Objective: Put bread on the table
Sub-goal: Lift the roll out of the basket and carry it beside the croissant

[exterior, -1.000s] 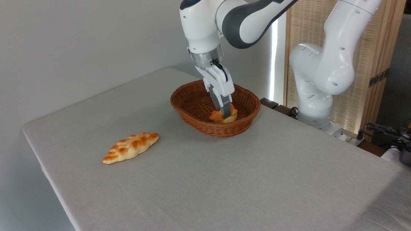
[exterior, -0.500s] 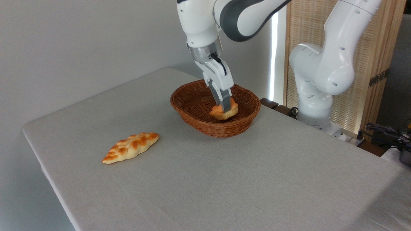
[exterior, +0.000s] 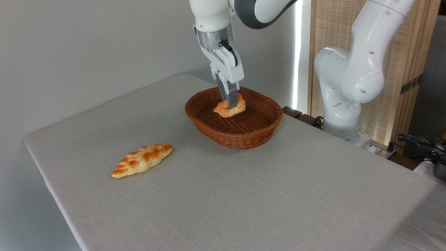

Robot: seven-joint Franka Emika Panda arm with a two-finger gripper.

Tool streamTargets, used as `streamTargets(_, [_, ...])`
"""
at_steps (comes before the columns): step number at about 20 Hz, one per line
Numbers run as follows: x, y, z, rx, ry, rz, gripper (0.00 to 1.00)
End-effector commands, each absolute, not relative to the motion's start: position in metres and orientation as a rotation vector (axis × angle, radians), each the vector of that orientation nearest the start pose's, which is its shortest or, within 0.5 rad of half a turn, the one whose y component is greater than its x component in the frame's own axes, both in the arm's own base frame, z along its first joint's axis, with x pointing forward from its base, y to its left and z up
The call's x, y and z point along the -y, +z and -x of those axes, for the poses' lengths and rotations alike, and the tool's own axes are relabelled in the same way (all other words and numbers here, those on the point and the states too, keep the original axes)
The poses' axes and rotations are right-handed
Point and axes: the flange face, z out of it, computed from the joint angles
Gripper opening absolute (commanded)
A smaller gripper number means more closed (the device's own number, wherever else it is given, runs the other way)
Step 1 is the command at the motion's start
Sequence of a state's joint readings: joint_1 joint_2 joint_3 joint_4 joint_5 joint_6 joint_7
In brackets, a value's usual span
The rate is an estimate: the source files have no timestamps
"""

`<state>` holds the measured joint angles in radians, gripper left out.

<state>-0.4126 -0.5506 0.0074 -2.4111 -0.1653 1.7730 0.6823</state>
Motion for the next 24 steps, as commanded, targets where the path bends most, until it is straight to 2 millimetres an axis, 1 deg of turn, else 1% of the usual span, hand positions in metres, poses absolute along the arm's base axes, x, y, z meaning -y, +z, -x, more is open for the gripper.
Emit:
streamTargets(1, [0.145,0.531,-0.367,-1.641,0.024,2.935,0.21])
streamTargets(2, [0.143,0.532,-0.373,-1.629,0.011,2.943,0.21])
streamTargets(3, [0.144,0.533,-0.385,-1.618,-0.014,2.939,0.21])
streamTargets(4, [0.141,0.533,-0.402,-1.59,-0.076,2.941,0.22])
streamTargets(5, [0.137,0.532,-0.411,-1.568,-0.112,2.948,0.22])
streamTargets(7, [0.126,0.519,-0.444,-1.484,-0.248,2.959,0.23])
streamTargets(8, [0.122,0.513,-0.453,-1.466,-0.274,2.954,0.24])
streamTargets(9, [0.121,0.502,-0.467,-1.446,-0.313,2.924,0.25])
streamTargets(10, [0.121,0.497,-0.473,-1.441,-0.327,2.906,0.26])
streamTargets(11, [0.119,0.489,-0.486,-1.425,-0.352,2.876,0.28])
streamTargets(12, [0.115,0.483,-0.494,-1.409,-0.35,2.871,0.3])
streamTargets(13, [0.108,0.473,-0.504,-1.385,-0.334,2.867,0.32])
streamTargets(14, [0.106,0.468,-0.507,-1.379,-0.321,2.868,0.33])
streamTargets(15, [0.107,0.46,-0.513,-1.376,-0.31,2.865,0.42])
streamTargets(16, [0.107,0.458,-0.515,-1.372,-0.309,2.865,0.52])
streamTargets(17, [0.108,0.455,-0.518,-1.367,-0.312,2.863,0.64])
streamTargets(18, [0.107,0.455,-0.52,-1.354,-0.33,2.862,0.77])
streamTargets(20, [0.107,0.453,-0.522,-1.341,-0.35,2.861,1.0])
streamTargets(24, [0.107,0.449,-0.524,-1.343,-0.34,2.858,1.0])
